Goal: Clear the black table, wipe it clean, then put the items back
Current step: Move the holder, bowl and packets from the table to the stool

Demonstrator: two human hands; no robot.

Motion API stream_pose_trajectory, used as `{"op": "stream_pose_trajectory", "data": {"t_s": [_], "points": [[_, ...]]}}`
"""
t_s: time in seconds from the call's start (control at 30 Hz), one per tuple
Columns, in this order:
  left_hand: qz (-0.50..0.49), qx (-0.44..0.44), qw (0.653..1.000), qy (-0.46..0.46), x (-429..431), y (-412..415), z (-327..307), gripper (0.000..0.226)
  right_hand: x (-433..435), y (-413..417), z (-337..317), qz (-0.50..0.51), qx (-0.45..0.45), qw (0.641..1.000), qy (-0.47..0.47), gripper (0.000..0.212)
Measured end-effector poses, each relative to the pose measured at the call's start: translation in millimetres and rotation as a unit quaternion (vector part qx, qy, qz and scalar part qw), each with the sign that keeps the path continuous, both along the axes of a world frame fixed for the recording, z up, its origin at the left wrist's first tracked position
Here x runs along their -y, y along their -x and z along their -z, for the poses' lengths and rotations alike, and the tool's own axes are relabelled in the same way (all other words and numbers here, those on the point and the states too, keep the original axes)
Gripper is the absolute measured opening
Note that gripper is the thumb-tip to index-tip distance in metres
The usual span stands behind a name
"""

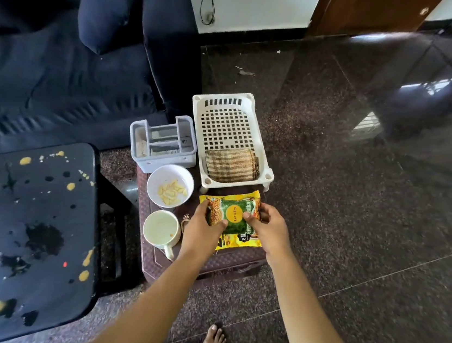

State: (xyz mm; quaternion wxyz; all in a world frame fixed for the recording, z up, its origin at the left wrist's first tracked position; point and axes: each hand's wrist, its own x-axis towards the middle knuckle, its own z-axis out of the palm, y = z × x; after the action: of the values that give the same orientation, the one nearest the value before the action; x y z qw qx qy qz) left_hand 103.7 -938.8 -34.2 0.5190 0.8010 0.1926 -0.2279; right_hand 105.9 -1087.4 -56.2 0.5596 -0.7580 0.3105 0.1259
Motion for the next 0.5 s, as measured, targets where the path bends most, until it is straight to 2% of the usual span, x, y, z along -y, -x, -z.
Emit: {"op": "stream_pose_trajectory", "data": {"t_s": [0.1,0.3,0.4,0.5], "points": [[0.007,0.027,0.998,-0.058,7.7,-0.1,1.0,0.068,1.3,-2.4,3.5,-0.04,-0.01,0.992,0.117,0.063],[0.003,0.013,0.998,-0.053,15.5,15.4,-1.8,0.068,8.4,-6.5,0.1,-0.086,-0.01,0.996,0.03,0.06],[0.03,0.008,0.997,-0.074,17.0,16.7,-5.9,0.071,11.2,-10.9,-5.0,-0.115,-0.024,0.992,0.055,0.061],[0.11,0.032,0.978,-0.175,16.4,5.1,-19.4,0.077,12.0,-20.9,-11.4,-0.176,-0.038,0.971,0.159,0.075]]}}
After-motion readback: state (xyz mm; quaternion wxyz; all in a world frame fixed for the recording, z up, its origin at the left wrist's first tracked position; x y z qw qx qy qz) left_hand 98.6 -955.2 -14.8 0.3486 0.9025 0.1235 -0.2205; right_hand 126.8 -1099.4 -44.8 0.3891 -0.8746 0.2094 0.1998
